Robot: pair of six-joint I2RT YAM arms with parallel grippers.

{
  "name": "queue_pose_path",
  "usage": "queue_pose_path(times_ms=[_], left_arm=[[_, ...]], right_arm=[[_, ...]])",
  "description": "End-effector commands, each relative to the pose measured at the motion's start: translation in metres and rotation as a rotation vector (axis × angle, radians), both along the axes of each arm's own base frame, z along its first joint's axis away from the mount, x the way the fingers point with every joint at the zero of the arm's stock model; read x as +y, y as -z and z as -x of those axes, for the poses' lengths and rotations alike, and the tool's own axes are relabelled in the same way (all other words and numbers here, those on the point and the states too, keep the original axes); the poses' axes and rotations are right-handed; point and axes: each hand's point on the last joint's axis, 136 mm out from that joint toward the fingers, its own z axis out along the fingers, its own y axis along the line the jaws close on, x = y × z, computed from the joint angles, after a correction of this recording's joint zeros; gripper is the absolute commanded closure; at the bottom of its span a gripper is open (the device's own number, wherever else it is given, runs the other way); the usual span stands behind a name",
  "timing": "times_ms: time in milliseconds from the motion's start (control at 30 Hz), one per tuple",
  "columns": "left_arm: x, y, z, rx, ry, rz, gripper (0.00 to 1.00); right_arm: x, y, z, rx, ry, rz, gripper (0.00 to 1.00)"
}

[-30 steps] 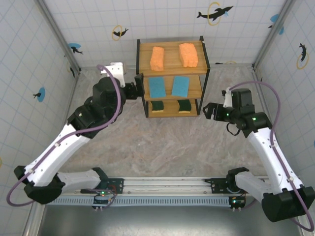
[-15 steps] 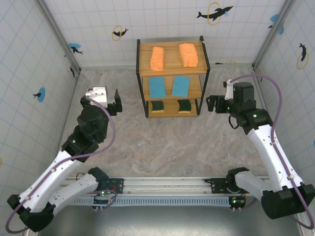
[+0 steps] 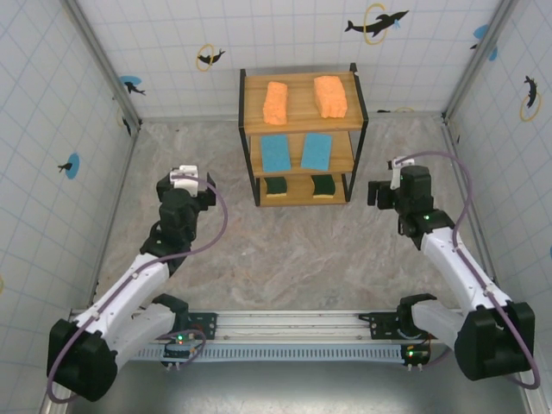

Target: Place and organize the cleaning sponges onto the shelf

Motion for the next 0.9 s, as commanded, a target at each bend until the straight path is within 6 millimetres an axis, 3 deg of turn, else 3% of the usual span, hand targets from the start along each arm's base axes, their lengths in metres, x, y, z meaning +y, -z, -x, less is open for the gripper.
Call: queue_pose_path(times_ms=[0,133,367,567,867], left_arm=[[-0.003,-0.003,-0.003,-0.096,0.044,0.017,0.03],[0.010,0.024,-0.006,-0.067,0.013,-0.008,0.03],[0.025,0.056,-0.008,-0.058,0.002,-0.050,0.03],[0.029,0.069,-0.015,-0.087,0.069,-0.027,0.03],[0.026,0.083,-0.028,-0.115,0.077,0.001,0.03]], right_arm=[[-0.012,-0.010,-0.022,-0.175,0.073,-0.029,0.01],[-0.018,0.012,-0.026,-0.223,0.097,-0.035,0.01],[-0.033,0.019,-0.034,-0.247,0.136,0.018,0.01],[-0.043,0.038,-0.038,-0.267,0.174,-0.025,0.01],[-0.034,0.039,-0.036,-0.280,0.120,-0.041,0.01]])
